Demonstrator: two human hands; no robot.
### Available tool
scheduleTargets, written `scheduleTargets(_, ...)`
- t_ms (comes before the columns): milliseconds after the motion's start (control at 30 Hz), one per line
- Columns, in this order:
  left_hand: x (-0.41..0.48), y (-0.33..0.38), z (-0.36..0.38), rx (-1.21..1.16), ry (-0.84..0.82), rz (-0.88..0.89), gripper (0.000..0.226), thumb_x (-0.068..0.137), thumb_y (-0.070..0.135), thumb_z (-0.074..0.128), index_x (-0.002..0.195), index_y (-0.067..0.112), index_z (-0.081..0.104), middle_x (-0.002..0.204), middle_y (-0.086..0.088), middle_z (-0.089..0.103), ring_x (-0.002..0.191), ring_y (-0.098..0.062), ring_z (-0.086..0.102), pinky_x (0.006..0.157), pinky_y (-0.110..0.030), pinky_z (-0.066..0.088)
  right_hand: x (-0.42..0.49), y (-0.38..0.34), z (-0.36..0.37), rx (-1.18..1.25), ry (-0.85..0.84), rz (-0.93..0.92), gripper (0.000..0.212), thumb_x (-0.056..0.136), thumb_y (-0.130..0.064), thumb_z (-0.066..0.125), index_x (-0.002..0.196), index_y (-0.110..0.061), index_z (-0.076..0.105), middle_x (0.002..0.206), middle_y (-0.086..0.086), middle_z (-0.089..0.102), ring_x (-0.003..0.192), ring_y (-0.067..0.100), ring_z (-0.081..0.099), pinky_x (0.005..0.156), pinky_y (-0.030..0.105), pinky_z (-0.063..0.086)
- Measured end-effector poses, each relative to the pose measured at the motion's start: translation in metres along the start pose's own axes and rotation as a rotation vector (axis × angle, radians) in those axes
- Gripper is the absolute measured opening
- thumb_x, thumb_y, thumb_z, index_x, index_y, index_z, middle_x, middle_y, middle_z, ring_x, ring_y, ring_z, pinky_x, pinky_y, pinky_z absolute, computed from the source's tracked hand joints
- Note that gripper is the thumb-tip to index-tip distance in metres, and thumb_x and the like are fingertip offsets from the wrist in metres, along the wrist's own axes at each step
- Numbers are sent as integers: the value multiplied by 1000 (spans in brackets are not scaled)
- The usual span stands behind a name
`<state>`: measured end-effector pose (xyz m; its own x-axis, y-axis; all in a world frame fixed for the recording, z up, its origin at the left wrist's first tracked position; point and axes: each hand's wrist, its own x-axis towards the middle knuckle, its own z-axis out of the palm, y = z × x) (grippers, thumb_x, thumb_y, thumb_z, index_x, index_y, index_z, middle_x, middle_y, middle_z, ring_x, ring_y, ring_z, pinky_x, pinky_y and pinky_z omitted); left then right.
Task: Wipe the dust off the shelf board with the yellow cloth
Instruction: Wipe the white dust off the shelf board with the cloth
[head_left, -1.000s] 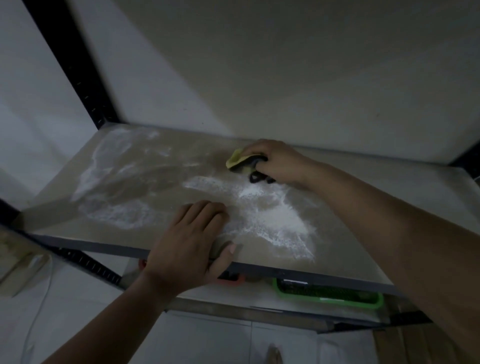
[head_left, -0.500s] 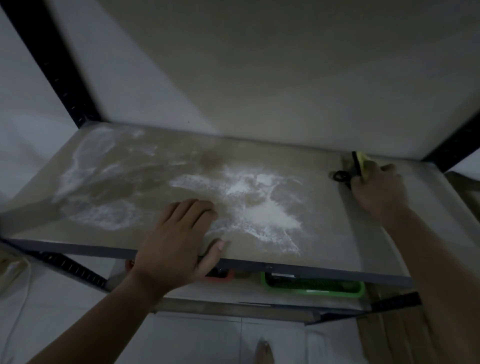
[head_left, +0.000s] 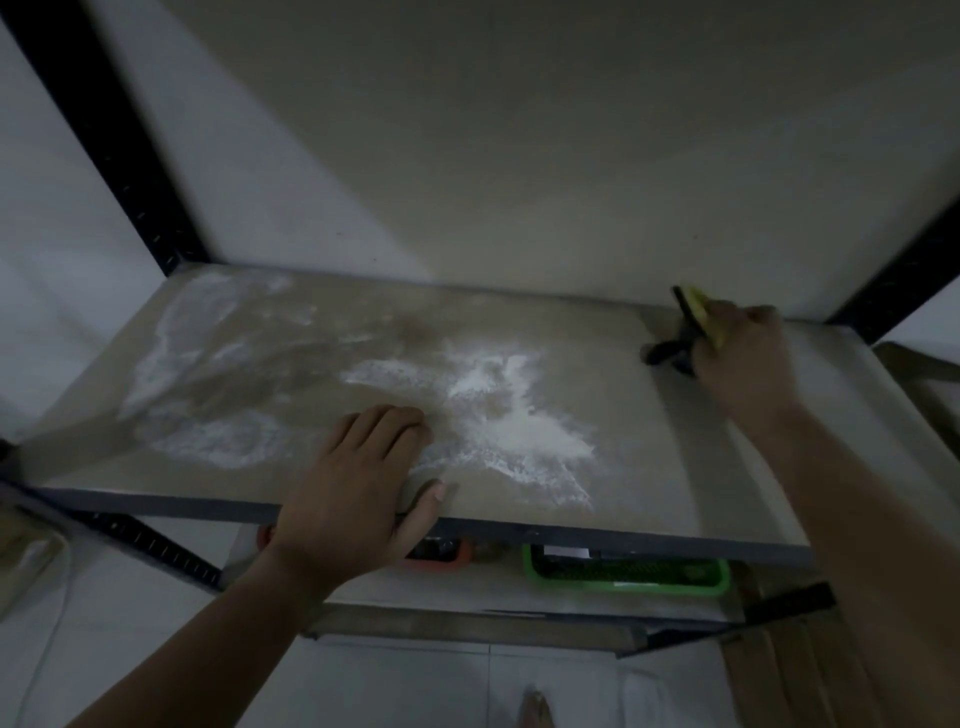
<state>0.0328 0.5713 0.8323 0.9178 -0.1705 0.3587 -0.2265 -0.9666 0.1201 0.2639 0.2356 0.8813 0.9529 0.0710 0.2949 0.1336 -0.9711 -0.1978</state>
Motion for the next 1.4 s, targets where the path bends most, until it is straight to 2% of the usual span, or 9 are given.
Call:
scheduleTargets(133, 0, 0, -1, 5, 13, 2, 49, 97, 48, 48, 119, 8, 65, 120, -8, 62, 113, -26, 56, 99, -35, 38, -17, -11, 6, -16, -74, 196, 39, 89, -25, 51, 125, -10, 55, 118, 28, 49, 101, 47, 54, 88, 45, 46)
scheduleTargets(367, 1, 2, -4, 15, -21, -5, 51, 99, 50, 44, 121, 9, 64, 123, -8, 61, 116, -27, 55, 101, -36, 38, -51, -90, 16, 260, -168, -251, 40, 86, -15, 57, 126, -16, 60, 119, 16, 55, 99, 35, 58, 88, 35, 47)
scheduleTargets(467, 1, 3, -5, 19, 2, -3, 51, 99, 49, 45, 120, 7, 64, 122, -9, 62, 115, -27, 55, 100, -35, 37, -48, -45, -19, 169, -106, -121, 34, 85, -27, 62, 117, -16, 59, 104, 13, 59, 87, 31, 56, 72, 30, 42)
scheduleTargets(600, 2, 3, -4, 27, 27, 9, 49, 97, 46, 47, 119, 6, 65, 120, -9, 63, 113, -27, 55, 99, -36, 38, -98, 2, -63, -20, -284, 33, 41, 88, -53, 55, 114, -21, 53, 91, 10, 63, 78, 31, 59, 67, 37, 50)
scheduleTargets(700, 2, 3, -3, 29, 21, 4, 51, 98, 47, 46, 120, 6, 65, 121, -10, 63, 114, -28, 55, 99, -36, 37, -139, -8, -57, 46, -245, -16, 29, 88, -46, 55, 106, -23, 54, 86, 9, 61, 75, 31, 60, 61, 34, 47)
scheduleTargets(833, 2, 3, -4, 31, 3, -1, 53, 99, 49, 43, 122, 6, 65, 123, -10, 63, 114, -29, 57, 99, -36, 37, -155, -66, -30, 74, -93, -123, 19, 83, -26, 66, 98, -16, 61, 75, 7, 59, 52, 26, 50, 45, 23, 24)
scheduleTargets(1100, 2, 3, -6, 12, -44, -6, 52, 101, 52, 39, 121, 10, 63, 126, -8, 60, 117, -30, 56, 98, -38, 40, -109, -164, 7, 256, -179, -198, 25, 93, -36, 47, 106, -16, 54, 95, 7, 57, 78, 28, 59, 58, 31, 39)
scheduleTargets(1233, 2, 4, -5, 18, -43, -19, 55, 102, 53, 38, 123, 9, 64, 127, -8, 60, 118, -29, 56, 101, -38, 39, -72, -106, -14, 282, -54, -130, 22, 92, -33, 51, 106, -16, 53, 93, 9, 59, 78, 30, 58, 56, 30, 37)
scheduleTargets(1400, 2, 3, -5, 39, -34, -15, 53, 101, 50, 42, 124, 7, 64, 126, -10, 61, 117, -30, 56, 101, -38, 37, -47, 28, -19, -86, -88, 6, 24, 92, -10, 43, 110, 5, 50, 94, 32, 51, 75, 45, 55, 69, 48, 49)
